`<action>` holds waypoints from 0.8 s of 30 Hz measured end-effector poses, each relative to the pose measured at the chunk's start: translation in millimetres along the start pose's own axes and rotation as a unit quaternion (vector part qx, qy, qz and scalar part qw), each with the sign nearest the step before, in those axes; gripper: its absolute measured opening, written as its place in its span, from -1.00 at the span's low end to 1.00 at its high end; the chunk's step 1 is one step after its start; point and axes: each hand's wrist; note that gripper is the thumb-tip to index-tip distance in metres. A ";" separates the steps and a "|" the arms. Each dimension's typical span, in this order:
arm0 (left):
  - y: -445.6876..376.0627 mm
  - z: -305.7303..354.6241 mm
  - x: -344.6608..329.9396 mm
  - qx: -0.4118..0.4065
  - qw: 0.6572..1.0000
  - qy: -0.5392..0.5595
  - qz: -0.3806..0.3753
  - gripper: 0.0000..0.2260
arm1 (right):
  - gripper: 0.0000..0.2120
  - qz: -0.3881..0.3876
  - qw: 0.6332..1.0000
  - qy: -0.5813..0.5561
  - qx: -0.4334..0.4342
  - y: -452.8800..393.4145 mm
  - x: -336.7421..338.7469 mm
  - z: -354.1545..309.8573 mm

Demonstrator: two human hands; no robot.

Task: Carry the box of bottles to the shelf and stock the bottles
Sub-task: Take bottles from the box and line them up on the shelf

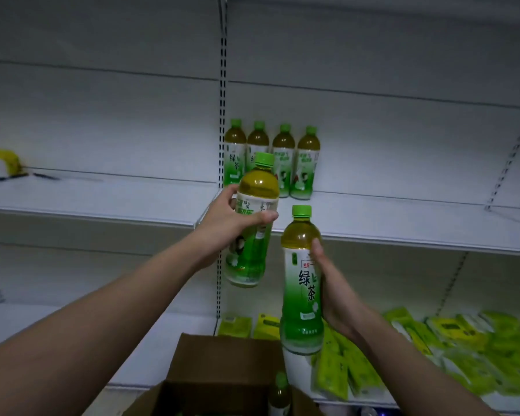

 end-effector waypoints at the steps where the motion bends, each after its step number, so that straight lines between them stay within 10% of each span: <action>1: -8.0 6.2 -3.7 -0.003 1.000 0.001 0.006 -0.30 | -0.28 0.013 1.000 0.004 0.016 -3.1 3.1 -7.9; 24: -159.0 -14.7 -106.4 -0.022 0.997 0.024 0.066 -0.25 | -0.51 0.213 0.966 0.043 0.142 -116.7 133.5 -84.9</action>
Point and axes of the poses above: each hand's wrist, its own y-axis away from the middle knuckle, its own x-axis out of the back of the hand, z = x × y, and after that the axes turned 10 degrees about y, right-handed
